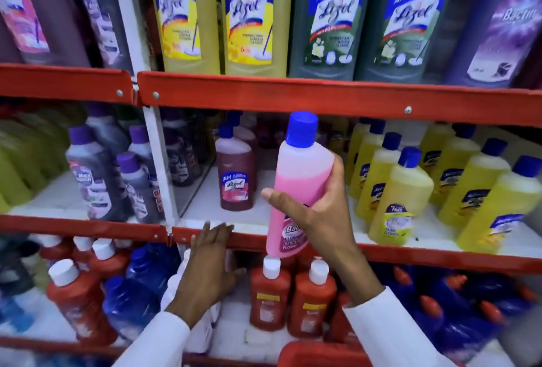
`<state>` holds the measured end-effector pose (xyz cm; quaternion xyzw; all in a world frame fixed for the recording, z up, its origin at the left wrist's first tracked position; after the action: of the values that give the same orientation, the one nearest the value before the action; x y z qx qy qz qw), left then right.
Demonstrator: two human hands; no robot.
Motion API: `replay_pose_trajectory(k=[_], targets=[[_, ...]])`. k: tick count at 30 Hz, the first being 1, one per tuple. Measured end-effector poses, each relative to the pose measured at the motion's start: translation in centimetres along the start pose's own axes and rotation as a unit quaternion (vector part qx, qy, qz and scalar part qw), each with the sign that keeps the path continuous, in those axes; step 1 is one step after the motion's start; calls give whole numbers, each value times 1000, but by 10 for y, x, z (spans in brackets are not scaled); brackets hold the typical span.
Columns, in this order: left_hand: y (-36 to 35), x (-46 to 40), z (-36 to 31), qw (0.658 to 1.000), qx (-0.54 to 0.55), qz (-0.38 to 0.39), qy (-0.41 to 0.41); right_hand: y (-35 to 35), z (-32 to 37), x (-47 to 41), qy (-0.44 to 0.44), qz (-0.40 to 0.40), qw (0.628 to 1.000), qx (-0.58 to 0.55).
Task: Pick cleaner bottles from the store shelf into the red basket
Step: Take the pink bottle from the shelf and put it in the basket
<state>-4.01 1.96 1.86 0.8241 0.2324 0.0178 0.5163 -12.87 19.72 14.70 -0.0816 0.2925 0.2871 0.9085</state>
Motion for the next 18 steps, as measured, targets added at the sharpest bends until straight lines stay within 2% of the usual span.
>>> replay_pose_trajectory(k=[4,6,9,14,18], targets=[[0,22,-54,980,131,44,-141,31,-17,38,-50,-3,998,41],[-13,32,-78,957,231,87,-153,48,-31,61,-80,-7,995,52],[-61,48,-104,921,342,133,-134,71,-56,105,-139,-4,989,49],[-158,78,-106,915,382,128,-34,107,-103,176,-210,60,968,124],[-240,94,-89,922,338,185,46,137,-150,220,-230,140,937,222]])
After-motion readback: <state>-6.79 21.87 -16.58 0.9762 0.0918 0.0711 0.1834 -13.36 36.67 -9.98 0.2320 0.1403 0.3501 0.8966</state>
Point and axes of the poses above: each hand's wrist, its own x-axis away from the middle knuckle, its own y-axis out of the back of the hand, z = x × y, the point moved 3 cm from there along -x, towards the middle knuckle, and after that the axes turned 7 degrees about z, right-handed, at the moved point
